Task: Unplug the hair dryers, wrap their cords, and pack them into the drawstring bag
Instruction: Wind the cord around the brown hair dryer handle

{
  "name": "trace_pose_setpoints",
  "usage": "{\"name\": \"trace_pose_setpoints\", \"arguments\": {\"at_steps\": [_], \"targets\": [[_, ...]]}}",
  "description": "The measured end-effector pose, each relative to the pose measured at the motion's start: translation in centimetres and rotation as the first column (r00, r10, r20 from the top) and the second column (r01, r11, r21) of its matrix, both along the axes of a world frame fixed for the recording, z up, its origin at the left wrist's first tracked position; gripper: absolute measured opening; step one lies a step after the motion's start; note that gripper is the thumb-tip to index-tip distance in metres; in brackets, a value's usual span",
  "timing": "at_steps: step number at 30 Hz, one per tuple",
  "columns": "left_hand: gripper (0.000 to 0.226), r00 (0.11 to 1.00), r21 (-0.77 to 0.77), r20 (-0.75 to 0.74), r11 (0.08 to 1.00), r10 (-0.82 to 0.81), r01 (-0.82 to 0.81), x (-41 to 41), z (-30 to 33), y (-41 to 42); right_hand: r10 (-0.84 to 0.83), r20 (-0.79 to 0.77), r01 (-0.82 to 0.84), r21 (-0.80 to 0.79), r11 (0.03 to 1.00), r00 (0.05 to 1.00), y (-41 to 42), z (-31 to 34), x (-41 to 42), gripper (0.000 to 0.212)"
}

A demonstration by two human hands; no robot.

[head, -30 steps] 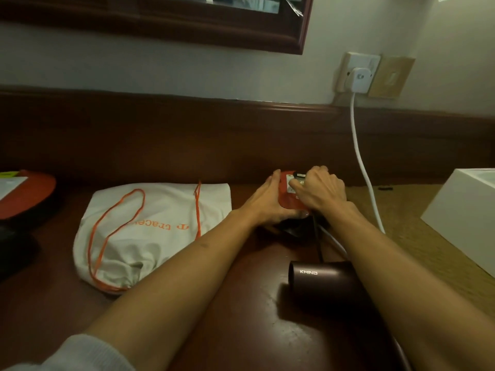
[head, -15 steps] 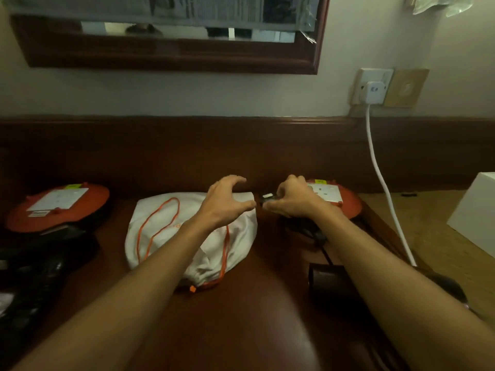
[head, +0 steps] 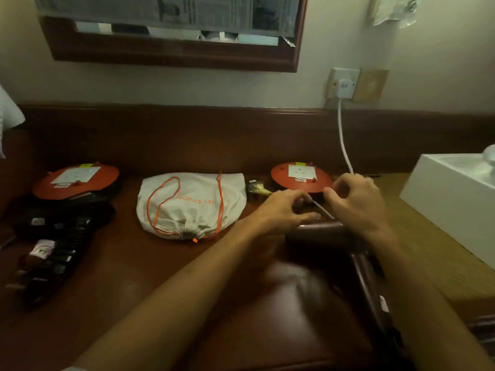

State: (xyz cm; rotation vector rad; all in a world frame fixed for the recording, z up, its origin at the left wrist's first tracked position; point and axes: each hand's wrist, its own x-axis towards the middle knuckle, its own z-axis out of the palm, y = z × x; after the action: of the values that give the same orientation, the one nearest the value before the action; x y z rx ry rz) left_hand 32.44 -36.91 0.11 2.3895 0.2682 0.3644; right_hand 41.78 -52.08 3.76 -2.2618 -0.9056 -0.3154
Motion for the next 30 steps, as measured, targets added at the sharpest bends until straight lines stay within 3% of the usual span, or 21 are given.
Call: {"name": "trace_pose_setpoints", "arguments": {"at_steps": [2,3,5,7,12,16,17,19,21,22,26,28,30], "targets": [[0.051,0.991,0.066,-0.094,0.992,-0.097,0.103,0.2,-0.9,-2.3,-0.096,-0.112,0.096,-0.008,0.995,0.989,-4.7,-1.8,-2.1,0.018],[0.052,0.987,0.103,-0.119,0.987,-0.111,0.124,0.0,-1.4,-3.2,-0.136,-0.2,0.118,-0.102,0.988,0.97,-6.7,-3.0,-3.2,0.024],[0.054,0.993,0.145,-0.086,0.986,-0.076,0.088,-0.6,-2.4,-4.2,-0.184,-0.334,0.047,-0.378,0.925,0.924,-9.9,-5.1,-5.4,0.054],[0.056,1.0,0.161,-0.003,0.987,-0.004,0.004,-1.7,-3.1,-5.2,-0.185,-0.381,-0.018,-0.472,0.881,0.906,-11.7,-6.5,-6.9,0.073],[0.058,0.99,0.142,0.027,0.98,0.139,-0.141,-3.9,-3.8,-6.4,-0.167,-0.261,0.071,-0.34,0.938,0.951,-13.1,-5.3,-7.9,0.058],[0.059,0.983,-0.037,-0.059,0.984,0.173,-0.176,-6.1,-3.4,-4.9,-0.074,-0.067,0.046,-0.352,0.935,0.995,-12.5,-2.3,-8.7,0.049],[0.062,0.981,-0.016,-0.107,0.986,0.162,-0.164,-6.7,-3.0,-4.4,-0.039,-0.047,0.018,-0.389,0.921,0.998,-12.1,-1.4,-8.9,0.048],[0.08,0.98,0.181,-0.154,0.979,0.125,-0.096,-7.9,-1.8,-3.3,0.04,-0.009,-0.039,-0.487,0.873,0.999,-11.1,0.3,-9.7,0.048],[0.096,0.991,0.405,-0.127,0.914,0.049,0.007,-9.1,0.1,-3.1,0.11,0.027,-0.077,-0.554,0.829,0.994,-9.9,2.1,-10.6,0.051],[0.098,0.992,0.439,-0.123,0.895,-0.022,0.075,-9.6,1.1,-3.3,0.133,0.042,-0.085,-0.574,0.815,0.99,-9.2,2.8,-11.0,0.054],[0.077,0.944,0.205,-0.159,0.925,-0.291,0.32,-10.7,2.7,-4.4,0.215,0.066,-0.134,-0.596,0.791,0.974,-6.6,4.5,-12.9,0.047],[0.053,0.936,0.093,-0.067,0.932,-0.345,0.351,-11.2,1.9,-4.3,0.226,0.08,-0.134,-0.599,0.79,0.971,-5.6,4.9,-13.5,0.04],[0.042,0.948,0.011,0.048,0.95,-0.313,0.313,-11.8,0.6,-3.9,0.19,0.08,-0.111,-0.573,0.812,0.979,-5.4,5.3,-13.6,0.05]]}}
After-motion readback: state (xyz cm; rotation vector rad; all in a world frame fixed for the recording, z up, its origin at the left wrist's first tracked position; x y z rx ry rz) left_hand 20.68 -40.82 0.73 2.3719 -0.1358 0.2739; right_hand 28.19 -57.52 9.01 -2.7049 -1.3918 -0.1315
